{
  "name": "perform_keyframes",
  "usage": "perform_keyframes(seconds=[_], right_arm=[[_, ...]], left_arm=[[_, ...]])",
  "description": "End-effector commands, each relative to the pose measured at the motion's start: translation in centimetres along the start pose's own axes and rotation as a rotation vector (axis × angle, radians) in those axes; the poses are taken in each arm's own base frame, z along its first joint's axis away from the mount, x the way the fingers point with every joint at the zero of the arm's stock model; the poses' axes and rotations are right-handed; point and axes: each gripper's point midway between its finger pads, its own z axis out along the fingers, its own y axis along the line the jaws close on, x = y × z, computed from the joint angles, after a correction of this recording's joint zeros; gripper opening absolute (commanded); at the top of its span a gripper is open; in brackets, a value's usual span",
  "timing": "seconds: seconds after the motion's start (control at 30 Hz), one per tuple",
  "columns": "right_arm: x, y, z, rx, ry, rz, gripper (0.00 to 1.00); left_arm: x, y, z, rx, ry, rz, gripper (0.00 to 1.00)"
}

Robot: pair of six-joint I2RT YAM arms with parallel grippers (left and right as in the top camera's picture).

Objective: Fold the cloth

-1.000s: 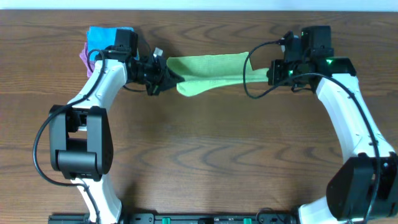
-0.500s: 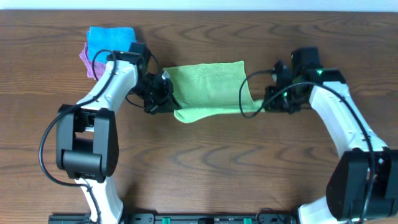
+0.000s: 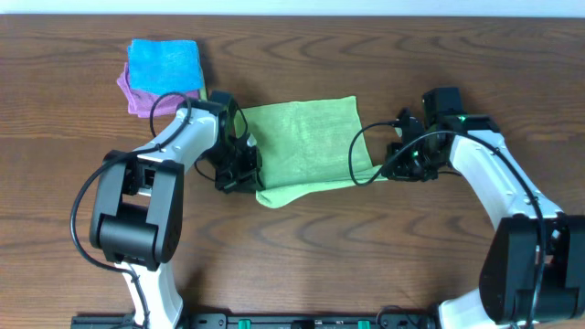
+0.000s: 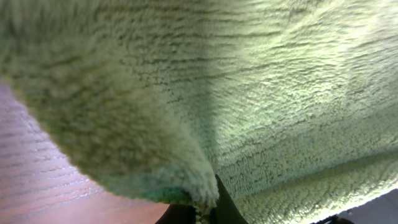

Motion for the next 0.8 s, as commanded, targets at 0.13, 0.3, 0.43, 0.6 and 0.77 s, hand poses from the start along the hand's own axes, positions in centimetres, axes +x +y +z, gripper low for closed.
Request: perform_keyframes(seconds=[0.13, 0.3, 0.43, 0.6, 0.77], right_arm=[[2.2, -2.5, 1.0, 0.089, 0.049, 0.006, 0.02], [4.6, -2.6, 1.5, 0.080, 0.081, 0.020, 0.01], [4.3, -2.1, 0.1, 0.079, 0.017, -0.001, 0.02], [2.6, -1.2, -1.0, 0.072, -0.081, -0.036, 0.01], [0.8, 0.1, -0.9, 0.056, -0.156, -0.072, 0.01]], left_arm=[[1.2, 3.0, 0.3, -0.092, -0.020, -0.007, 0.06], [2.7, 3.5, 0.2, -0.088, -0.033, -0.009, 0.06], [3.1, 3.0, -0.9, -0.075, -0.077, -0.007, 0.06], [2.3, 1.6, -2.3, -0.034, -0.167, -0.046, 0.06], [1.3, 1.0, -2.7, -0.008, -0.214, -0.091, 0.06]])
